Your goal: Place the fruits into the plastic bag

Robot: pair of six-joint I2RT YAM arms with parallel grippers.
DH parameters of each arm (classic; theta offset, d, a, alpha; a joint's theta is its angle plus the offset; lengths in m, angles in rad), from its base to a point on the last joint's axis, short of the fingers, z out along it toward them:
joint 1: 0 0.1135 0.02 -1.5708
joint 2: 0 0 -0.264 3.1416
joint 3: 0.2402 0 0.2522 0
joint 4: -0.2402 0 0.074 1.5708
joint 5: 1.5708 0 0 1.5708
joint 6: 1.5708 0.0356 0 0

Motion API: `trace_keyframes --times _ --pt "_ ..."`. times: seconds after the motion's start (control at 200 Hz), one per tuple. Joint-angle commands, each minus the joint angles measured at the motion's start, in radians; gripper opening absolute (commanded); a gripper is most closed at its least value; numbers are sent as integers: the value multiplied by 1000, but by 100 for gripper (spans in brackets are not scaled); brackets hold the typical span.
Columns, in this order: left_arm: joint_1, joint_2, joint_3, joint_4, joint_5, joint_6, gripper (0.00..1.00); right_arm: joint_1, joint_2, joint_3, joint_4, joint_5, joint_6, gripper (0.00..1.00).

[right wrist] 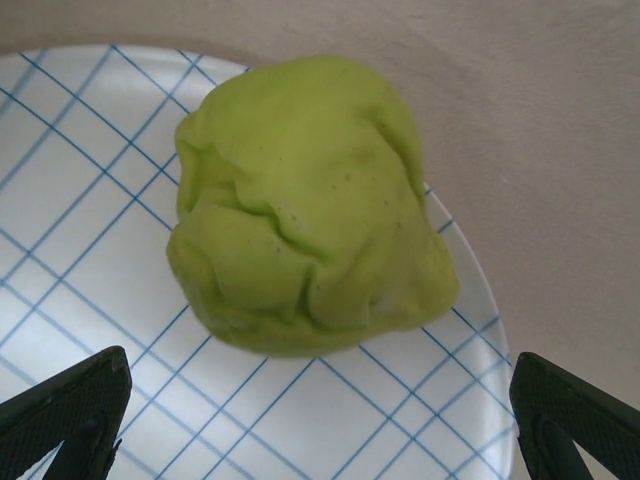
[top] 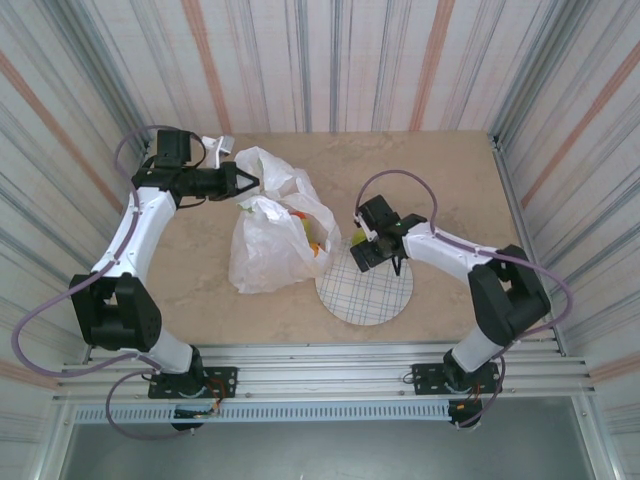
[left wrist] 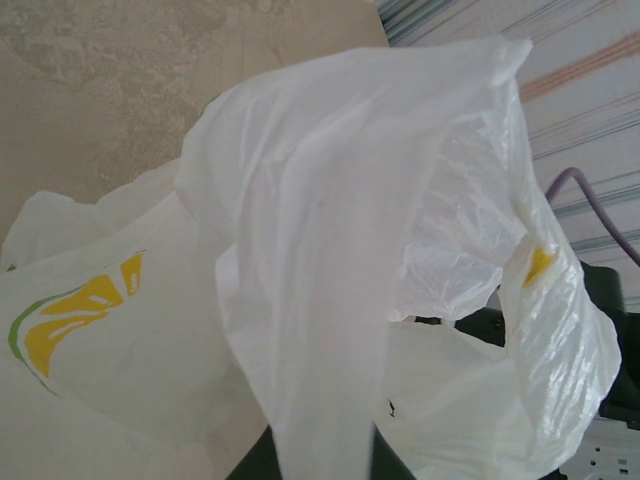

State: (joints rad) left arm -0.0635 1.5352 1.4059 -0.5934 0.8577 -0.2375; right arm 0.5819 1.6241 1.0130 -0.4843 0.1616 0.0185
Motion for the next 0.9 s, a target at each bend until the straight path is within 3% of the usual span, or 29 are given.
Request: trace_keyframes --times 0.0,0.281,0.656,0.892 --pt "14 -20 -20 14 30 -4 0 -2 51 58 22 27 -79 99" --pt "22 -19 -23 24 45 -10 0 -3 173 160 10 83 -141 97" --pt "30 -21 -30 34 52 -16 0 -11 219 218 -23 47 -159 70" --pt "31 -21 -36 39 56 -18 0 -22 73 159 -67 36 -101 58"
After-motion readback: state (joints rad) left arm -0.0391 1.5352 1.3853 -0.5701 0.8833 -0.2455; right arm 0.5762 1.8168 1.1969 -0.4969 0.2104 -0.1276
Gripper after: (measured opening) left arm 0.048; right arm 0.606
